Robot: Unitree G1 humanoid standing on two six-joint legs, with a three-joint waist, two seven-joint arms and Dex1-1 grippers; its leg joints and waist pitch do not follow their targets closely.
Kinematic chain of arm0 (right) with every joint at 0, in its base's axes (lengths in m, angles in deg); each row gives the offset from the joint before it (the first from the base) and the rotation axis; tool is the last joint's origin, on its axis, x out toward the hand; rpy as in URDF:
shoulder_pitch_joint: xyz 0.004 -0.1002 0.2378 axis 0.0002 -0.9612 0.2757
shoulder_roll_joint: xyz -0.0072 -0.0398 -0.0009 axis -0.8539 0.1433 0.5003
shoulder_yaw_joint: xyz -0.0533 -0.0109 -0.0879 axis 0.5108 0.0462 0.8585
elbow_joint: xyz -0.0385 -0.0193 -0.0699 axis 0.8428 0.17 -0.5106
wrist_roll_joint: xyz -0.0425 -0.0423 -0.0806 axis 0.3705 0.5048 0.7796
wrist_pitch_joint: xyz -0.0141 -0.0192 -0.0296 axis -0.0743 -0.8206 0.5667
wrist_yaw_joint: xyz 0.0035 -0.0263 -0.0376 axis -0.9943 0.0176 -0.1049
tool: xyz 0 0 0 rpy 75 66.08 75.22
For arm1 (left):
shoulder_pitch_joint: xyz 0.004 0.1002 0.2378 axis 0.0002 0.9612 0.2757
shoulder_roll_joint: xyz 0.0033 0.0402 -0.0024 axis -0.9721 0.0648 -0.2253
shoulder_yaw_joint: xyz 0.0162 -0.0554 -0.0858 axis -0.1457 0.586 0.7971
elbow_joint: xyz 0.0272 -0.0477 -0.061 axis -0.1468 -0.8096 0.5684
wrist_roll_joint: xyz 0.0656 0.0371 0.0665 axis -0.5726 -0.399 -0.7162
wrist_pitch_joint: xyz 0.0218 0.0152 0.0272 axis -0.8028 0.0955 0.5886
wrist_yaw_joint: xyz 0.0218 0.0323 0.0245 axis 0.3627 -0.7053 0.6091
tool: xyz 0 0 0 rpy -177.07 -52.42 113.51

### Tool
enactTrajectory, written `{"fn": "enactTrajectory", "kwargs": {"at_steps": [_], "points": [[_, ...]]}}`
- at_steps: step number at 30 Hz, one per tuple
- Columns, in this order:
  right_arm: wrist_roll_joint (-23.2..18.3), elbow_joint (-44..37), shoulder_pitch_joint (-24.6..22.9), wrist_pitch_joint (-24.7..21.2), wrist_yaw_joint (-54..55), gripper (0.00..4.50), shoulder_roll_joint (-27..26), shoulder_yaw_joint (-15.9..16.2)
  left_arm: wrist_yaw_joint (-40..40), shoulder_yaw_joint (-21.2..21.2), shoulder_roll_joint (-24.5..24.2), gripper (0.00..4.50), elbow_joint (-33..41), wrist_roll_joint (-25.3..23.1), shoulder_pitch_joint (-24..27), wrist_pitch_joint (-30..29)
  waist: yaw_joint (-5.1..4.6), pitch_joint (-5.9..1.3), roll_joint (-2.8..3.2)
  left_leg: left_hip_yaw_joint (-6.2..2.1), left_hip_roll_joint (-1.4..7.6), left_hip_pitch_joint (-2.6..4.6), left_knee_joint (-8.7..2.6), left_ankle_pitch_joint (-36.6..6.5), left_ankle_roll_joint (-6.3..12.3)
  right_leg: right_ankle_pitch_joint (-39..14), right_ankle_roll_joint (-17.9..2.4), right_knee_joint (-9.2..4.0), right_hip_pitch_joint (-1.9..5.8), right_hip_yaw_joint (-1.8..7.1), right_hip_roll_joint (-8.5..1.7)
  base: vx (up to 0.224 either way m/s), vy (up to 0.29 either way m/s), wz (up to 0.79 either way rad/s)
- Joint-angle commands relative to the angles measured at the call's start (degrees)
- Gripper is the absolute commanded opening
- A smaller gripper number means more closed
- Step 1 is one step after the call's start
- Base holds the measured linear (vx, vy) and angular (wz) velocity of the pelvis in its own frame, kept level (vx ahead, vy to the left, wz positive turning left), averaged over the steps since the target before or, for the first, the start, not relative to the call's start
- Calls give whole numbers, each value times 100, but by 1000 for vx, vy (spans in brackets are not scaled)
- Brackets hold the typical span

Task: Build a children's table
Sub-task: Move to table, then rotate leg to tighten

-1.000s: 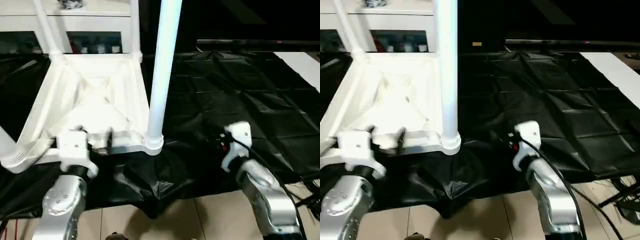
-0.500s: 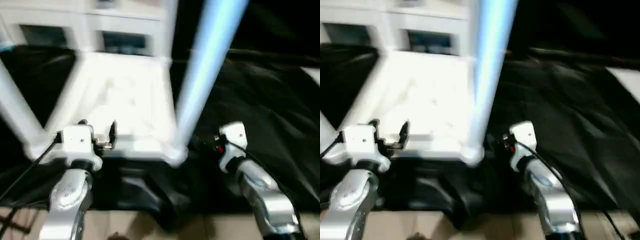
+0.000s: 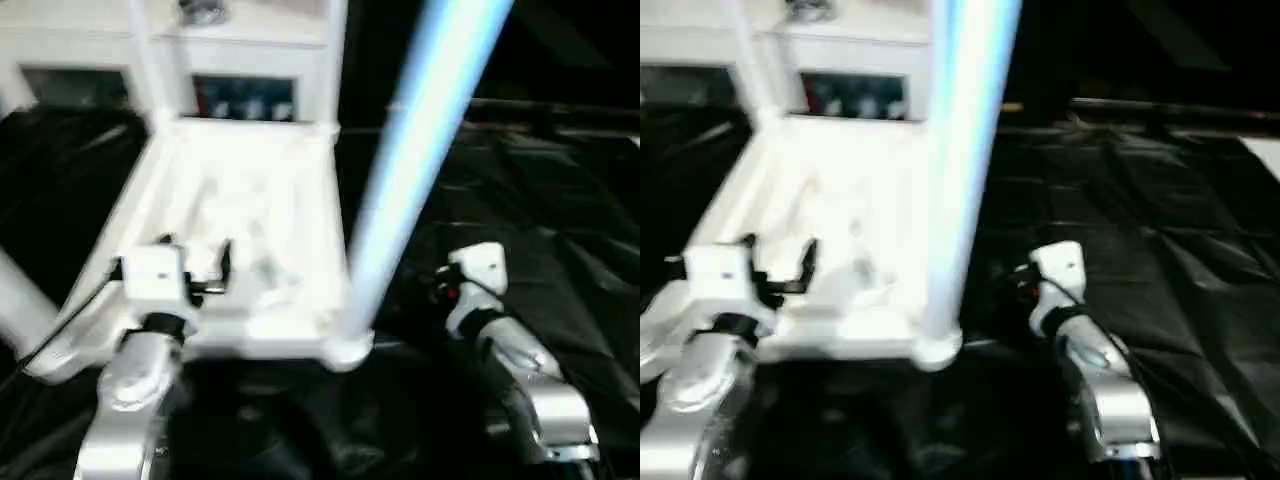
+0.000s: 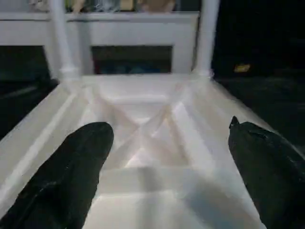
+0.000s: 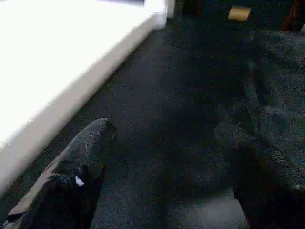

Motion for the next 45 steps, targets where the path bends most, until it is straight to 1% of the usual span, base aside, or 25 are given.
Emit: {"fn": "enactTrajectory", "kwargs": {"at_steps": [1, 2, 3, 4, 5, 6, 7, 8, 9, 10, 11, 12, 13, 14, 16, 19, 20, 22, 26, 31, 32, 34, 36, 40, 45], "points": [[57, -148, 123, -2, -144, 379, -77, 253, -5, 151, -103, 445, -6, 22, 65, -39, 183, -213, 72, 7, 14, -357, -469, 685, 325, 2481, 146, -704, 571, -179, -609, 67, 35, 43], [52, -152, 99, -35, -198, 379, -64, 305, -15, 172, -96, 445, 3, 41, 79, -61, 58, -187, 212, -203, -41, -223, -655, 1040, 831, 2033, 433, -550, 607, -630, -207, 142, -14, 47], [44, -155, 87, -35, -217, 379, -66, 321, -21, 183, -95, 445, 10, 47, 89, -64, 0, -207, 314, -465, -44, 115, -717, 1335, 1237, 1613, 444, -295, 395, -741, 70, 142, -14, 47], [20, -162, 64, -34, -257, 379, -70, 353, -27, 210, -93, 445, 23, 55, 108, -71, -256, -345, 331, -1310, 349, 898, -745, 1844, 2479, 131, 91, 392, -491, -539, 174, 147, -79, 40], [20, -162, 64, -34, -257, 379, -70, 353, -27, 210, -93, 445, 23, 55, 108, -71, -292, -378, 339, -1682, 360, 914, -672, 4169, 2699, -138, -13, 498, -725, -228, 88, 38, -98, 38], [-56, -143, 83, -144, -166, 379, -143, 271, -46, 256, -72, 445, 42, 78, 131, -79, -231, -354, 301, -1710, 268, 836, -628, 5073, 2437, 68, 107, 474, -810, -88, 76, 38, -98, 38], [-32, -114, 109, -125, -157, 379, -124, 278, -47, 294, -53, 445, 49, 116, 148, -75, -219, -342, 145, -1371, 449, 631, -596, 6217, 1308, 1476, 394, 270, -748, 318, -239, -170, -81, 26], [-10, -94, 123, -108, -159, 379, -106, 289, -44, 309, -50, 445, 54, 133, 157, -85, -119, -254, -41, -958, 62, 209, -537, 5176, 527, 2647, 361, -277, -683, 615, -524, -153, -29, 5], [28, -64, 136, -72, -182, 379, -60, 318, -21, 303, -67, 445, 68, 134, 177, -128, -23, -173, -64, -743, -112, 49, -417, 3635, 234, 2662, 295, -389, -707, 636, -676, -313, -4, 29], [28, -64, 136, -72, -182, 379, -60, 318, -21, 303, -67, 445, 68, 134, 177, -128, 2, -225, -110, -451, -91, 22, -535, 1180, -189, 1971, 170, -394, -436, 588, -772, -176, 27, 24], [38, -29, 148, -80, -158, 379, -57, 285, 102, 249, -129, 445, 73, 157, 209, -152, 10, -165, -88, -344, 20, 27, -763, 156, -721, 968, -123, -426, -370, 424, -649, -233, 8, 24], [44, -21, 151, -84, -148, 379, -58, 276, 134, 237, -145, 445, 74, 167, 217, -157, -1, -128, -75, -293, 69, 78, -842, -294, -890, 343, -329, -442, -421, 371, -561, -73, -17, 0], [44, -21, 151, -84, -148, 379, -58, 276, 134, 237, -145, 445, 74, 167, 217, -157, -46, -77, -12, -209, 162, 144, -954, -1134, -1078, -708, -788, -469, -525, 313, -465, -113, -27, 4], [49, 8, 173, -87, -109, 379, -68, 227, 380, 146, -270, 445, 52, 193, 241, -90, -67, -74, 100, -171, 251, 211, -1028, -1936, -1309, -1437, -995, -494, -620, 278, -417, -120, -11, 4], [19, 45, 209, -62, -90, 379, -65, 187, 791, 37, -419, 445, -40, 319, 226, -35, -123, -36, 96, -155, 300, 225, -1112, -2770, -1605, -1893, -883, -561, -663, 209, -388, -120, 2, -1], [-26, 143, 307, -40, -153, 379, 58, 113, 1654, -155, -689, 445, -301, 661, -14, -50, -97, -35, 98, -155, 281, 271, -1148, -3182, -1697, -2006, -680, -611, -711, 223, -411, -89, 42, -8], [-52, 280, 416, -4, -347, 379, 277, 53, 2492, -450, -1040, 445, -624, 805, -344, -161, -46, -60, 236, -155, 263, 287, -1159, -3148, -1709, -1934, -668, -595, -714, 242, -421, -78, 45, -5], [-56, 359, 472, 15, -491, 379, 409, 39, 2866, -621, -1242, 445, -816, 789, -526, -278, -57, -66, 184, -135, 262, 280, -1181, -3128, -1697, -1773, -651, -594, -707, 236, -393, -78, 48, -6], [-82, 528, 518, 144, -1362, 379, 1004, 152, 4237, -1060, -1767, 445, -1332, 901, -1062, -392, -47, -68, 210, -35, 253, 228, -1206, -2798, -1529, -1989, -722, -632, -643, 231, -470, -33, 27, -6], [-157, 522, 518, 152, -1772, 379, 1240, 200, 4817, -1203, -1940, 418, -1492, 1007, -1313, -471, -69, -106, 194, 23, 269, 136, -1215, -2177, -1331, -1456, -934, -578, -603, 210, -476, -17, 16, -11], [-248, 444, 499, 170, -2273, 379, 1529, 332, 5544, -1534, -2183, 407, -1755, 960, -1705, -437, -46, -110, 261, 27, 269, 173, -1206, -2220, -1307, -1518, -928, -586, -626, 220, -482, 0, 0, 0], [-397, 167, 394, 127, -2947, 379, 1890, 590, 6223, -1992, -2342, 397, -2387, 712, -2370, -315, -46, -58, 251, 80, 256, 276, -1190, -2477, -1235, -1802, -901, -683, -715, 239, -434, 0, 0, 0], [-456, 57, 352, 97, -3124, 379, 1973, 651, 6357, -2127, -2338, 375, -2628, 589, -2591, -290, -5, -42, 221, 125, 253, 379, -1134, -2553, -1209, -2260, -847, -752, -775, 247, -477, 0, 0, 0], [-534, -59, 337, 5, -3367, 379, 2044, 666, 6568, -2402, -2283, 341, -3233, 233, -3043, -313, -26, -55, 226, 72, 301, 235, -1208, -2346, -1221, -2559, -748, -700, -657, 182, -546, -1, 8, -5], [-616, -213, 296, -116, -3477, 379, 2083, 663, 6562, -2520, -2129, 312, -3757, 86, -3377, -625, -93, -52, 298, 51, 295, 347, -1225, -3016, -1345, -2421, -782, -743, -698, 84, -493, 0, 0, 0]]}}
